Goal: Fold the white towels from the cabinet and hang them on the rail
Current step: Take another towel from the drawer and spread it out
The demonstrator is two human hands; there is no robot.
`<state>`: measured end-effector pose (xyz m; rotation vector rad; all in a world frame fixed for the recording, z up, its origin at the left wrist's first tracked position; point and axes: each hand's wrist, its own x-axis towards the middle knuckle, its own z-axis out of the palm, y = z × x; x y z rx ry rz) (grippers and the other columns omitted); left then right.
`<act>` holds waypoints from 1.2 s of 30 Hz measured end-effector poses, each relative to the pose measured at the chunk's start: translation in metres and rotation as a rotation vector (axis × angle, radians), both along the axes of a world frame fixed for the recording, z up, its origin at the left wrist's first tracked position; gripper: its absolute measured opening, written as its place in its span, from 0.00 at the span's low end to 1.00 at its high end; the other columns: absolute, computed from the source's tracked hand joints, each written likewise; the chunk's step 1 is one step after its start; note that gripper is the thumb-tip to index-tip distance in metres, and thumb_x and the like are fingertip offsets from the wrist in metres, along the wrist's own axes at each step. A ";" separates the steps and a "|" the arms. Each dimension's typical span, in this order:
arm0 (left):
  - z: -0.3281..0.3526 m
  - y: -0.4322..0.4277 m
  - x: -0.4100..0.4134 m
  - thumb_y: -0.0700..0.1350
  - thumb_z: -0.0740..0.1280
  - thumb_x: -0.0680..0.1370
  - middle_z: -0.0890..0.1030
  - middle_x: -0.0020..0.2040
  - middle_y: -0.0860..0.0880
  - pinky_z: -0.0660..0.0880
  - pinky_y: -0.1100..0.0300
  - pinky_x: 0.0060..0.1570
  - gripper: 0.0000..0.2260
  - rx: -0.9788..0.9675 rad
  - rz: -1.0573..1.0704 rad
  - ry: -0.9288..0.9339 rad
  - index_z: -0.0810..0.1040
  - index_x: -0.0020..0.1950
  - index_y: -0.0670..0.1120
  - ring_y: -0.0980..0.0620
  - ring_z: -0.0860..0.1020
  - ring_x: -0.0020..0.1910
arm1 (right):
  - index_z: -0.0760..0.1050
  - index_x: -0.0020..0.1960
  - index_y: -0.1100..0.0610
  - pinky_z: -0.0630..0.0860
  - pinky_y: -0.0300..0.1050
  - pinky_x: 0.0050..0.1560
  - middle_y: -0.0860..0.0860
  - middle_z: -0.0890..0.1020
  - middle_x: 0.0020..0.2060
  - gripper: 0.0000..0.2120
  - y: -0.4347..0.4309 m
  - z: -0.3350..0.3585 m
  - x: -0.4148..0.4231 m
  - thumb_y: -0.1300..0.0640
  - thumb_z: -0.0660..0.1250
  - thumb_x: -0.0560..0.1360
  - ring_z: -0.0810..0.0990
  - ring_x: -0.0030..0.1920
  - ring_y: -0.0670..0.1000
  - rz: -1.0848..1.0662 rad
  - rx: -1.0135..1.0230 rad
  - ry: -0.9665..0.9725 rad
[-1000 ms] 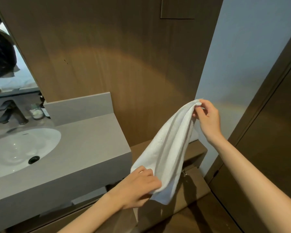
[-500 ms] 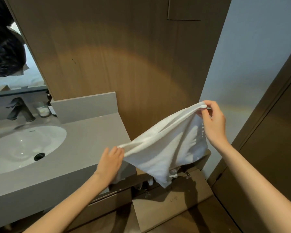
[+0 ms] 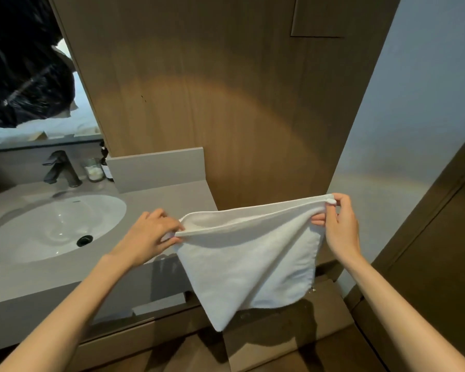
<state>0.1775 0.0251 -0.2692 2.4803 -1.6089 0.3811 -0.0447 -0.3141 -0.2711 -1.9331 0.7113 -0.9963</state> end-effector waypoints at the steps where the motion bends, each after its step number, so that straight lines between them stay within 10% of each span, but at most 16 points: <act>1: -0.008 0.007 -0.005 0.55 0.66 0.76 0.76 0.42 0.59 0.65 0.58 0.43 0.04 0.052 -0.061 0.075 0.76 0.47 0.56 0.57 0.69 0.46 | 0.68 0.57 0.52 0.81 0.49 0.44 0.52 0.81 0.41 0.07 -0.001 -0.003 0.002 0.54 0.53 0.84 0.83 0.38 0.48 0.021 0.011 0.016; 13: -0.054 0.051 -0.023 0.52 0.50 0.81 0.75 0.39 0.51 0.64 0.56 0.37 0.17 0.032 0.194 -0.196 0.74 0.42 0.49 0.48 0.71 0.37 | 0.68 0.51 0.54 0.72 0.43 0.37 0.55 0.77 0.41 0.07 0.033 -0.045 0.018 0.58 0.51 0.83 0.76 0.39 0.53 0.080 0.030 0.228; 17: -0.039 0.065 -0.014 0.40 0.62 0.75 0.72 0.40 0.48 0.61 0.55 0.37 0.02 -0.096 0.327 -0.245 0.72 0.45 0.47 0.47 0.65 0.37 | 0.68 0.54 0.54 0.72 0.38 0.31 0.55 0.77 0.35 0.07 0.054 -0.060 0.016 0.58 0.51 0.83 0.76 0.34 0.52 0.080 0.019 0.196; 21: -0.040 0.079 -0.001 0.26 0.68 0.61 0.73 0.41 0.44 0.62 0.52 0.37 0.18 0.004 0.399 -0.311 0.73 0.45 0.43 0.44 0.67 0.37 | 0.68 0.52 0.53 0.78 0.46 0.32 0.53 0.79 0.37 0.06 0.062 -0.062 0.030 0.57 0.53 0.84 0.79 0.33 0.52 0.259 -0.023 0.429; 36: 0.003 0.100 0.113 0.26 0.73 0.54 0.74 0.41 0.43 0.63 0.53 0.29 0.23 0.090 0.642 -0.313 0.74 0.45 0.40 0.42 0.71 0.37 | 0.70 0.52 0.51 0.83 0.52 0.40 0.57 0.82 0.41 0.07 0.077 -0.016 0.184 0.57 0.54 0.83 0.84 0.36 0.55 0.257 0.160 0.227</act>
